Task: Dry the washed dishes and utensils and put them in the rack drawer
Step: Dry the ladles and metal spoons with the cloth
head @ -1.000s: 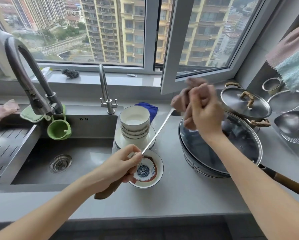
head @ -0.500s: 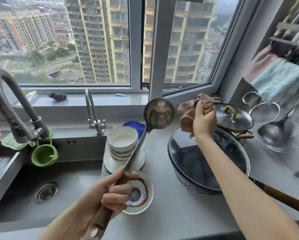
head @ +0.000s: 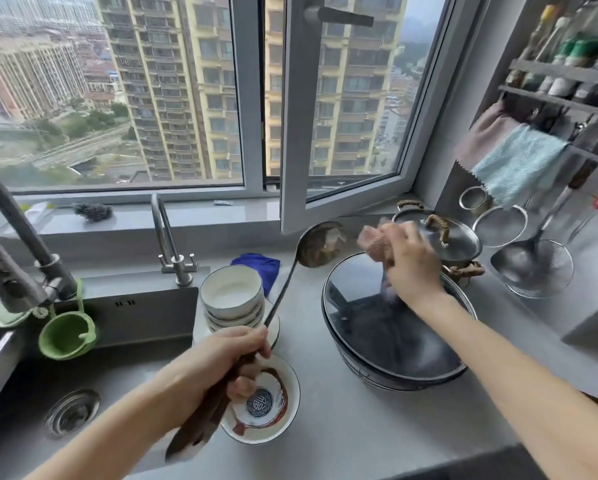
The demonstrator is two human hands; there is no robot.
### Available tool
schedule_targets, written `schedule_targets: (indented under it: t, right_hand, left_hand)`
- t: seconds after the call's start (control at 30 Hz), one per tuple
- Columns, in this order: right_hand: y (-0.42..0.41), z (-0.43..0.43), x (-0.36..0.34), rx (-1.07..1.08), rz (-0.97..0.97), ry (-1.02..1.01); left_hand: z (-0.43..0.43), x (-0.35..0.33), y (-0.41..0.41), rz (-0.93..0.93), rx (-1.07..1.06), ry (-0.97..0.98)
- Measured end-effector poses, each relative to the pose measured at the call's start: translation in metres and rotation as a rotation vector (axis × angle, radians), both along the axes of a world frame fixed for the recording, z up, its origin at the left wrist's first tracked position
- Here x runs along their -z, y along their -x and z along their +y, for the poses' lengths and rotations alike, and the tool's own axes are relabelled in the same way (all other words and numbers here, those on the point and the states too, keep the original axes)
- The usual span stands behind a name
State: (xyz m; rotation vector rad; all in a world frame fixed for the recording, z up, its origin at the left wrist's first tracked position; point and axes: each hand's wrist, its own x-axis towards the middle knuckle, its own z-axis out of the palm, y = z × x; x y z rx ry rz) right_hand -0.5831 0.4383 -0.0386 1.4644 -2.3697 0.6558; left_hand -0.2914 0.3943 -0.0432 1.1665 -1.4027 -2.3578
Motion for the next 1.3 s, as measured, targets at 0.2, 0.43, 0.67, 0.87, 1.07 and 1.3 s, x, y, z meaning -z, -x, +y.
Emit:
schedule_targets:
  t: [0.2, 0.43, 0.67, 0.87, 1.07, 1.3]
  right_hand:
    - [-0.001, 0.061, -0.062, -0.284, -0.105, -0.106]
    - [0.032, 0.095, -0.083, -0.37, -0.309, -0.394]
    - [0.094, 0.125, -0.082, -0.225, -0.414, -0.193]
    - [0.171, 0.146, -0.073, -0.168, -0.625, 0.086]
    - [0.232, 0.161, -0.036, -0.021, -1.0, 0.504]
    - [0.294, 0.164, 0.037, 0.206, -1.17, 0.654]
  left_hand:
    - [-0.032, -0.043, 0.068, -0.237, 0.279, 0.481]
    - [-0.021, -0.091, 0.184, -0.241, 0.738, 0.337]
    - [-0.003, -0.109, 0.279, -0.22, 0.932, 0.18]
    - [-0.004, -0.139, 0.372, -0.045, 1.044, -0.316]
    - [0.018, -0.144, 0.455, 0.088, 0.709, -0.035]
    - [0.039, -0.105, 0.51, -0.001, 0.502, 0.455]
